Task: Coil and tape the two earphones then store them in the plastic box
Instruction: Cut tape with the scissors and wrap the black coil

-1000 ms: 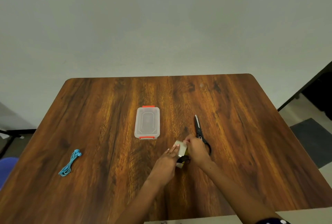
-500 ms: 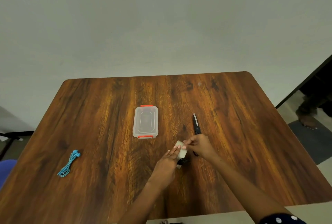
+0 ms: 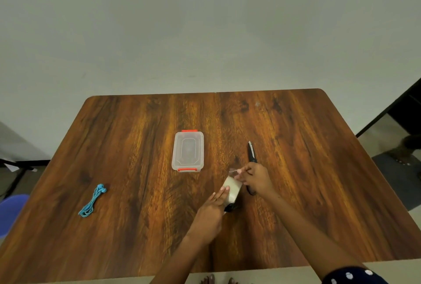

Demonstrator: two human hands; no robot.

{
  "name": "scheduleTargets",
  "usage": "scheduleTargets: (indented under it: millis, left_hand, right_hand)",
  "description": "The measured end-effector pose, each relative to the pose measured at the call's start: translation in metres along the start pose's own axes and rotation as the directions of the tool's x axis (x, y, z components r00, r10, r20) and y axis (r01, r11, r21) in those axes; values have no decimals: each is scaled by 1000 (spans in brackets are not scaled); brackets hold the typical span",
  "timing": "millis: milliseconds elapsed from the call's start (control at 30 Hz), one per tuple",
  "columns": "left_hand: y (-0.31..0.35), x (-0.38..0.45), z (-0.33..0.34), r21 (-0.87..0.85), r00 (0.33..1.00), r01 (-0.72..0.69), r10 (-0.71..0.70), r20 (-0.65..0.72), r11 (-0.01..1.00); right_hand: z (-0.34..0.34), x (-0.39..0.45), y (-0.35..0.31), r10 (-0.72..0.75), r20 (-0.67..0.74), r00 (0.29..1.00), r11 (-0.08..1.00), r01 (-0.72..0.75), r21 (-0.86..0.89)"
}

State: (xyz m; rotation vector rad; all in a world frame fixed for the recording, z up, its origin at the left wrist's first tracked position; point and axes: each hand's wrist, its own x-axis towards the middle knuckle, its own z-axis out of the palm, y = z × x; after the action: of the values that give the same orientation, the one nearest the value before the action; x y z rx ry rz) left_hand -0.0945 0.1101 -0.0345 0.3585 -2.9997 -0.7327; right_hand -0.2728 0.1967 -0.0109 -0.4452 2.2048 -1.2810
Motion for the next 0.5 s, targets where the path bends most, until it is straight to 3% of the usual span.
scheduleTargets:
  millis: [267, 500]
  left_hand:
    - [8, 22, -9, 59, 998, -55, 54, 25, 997]
    - [2, 11, -8, 41, 998, -52, 52, 23, 998]
  right_hand:
    - [3, -5, -6, -70, 83, 994, 972, 87, -220]
    - [-2, -7, -16, 118, 150, 982, 992, -123, 25]
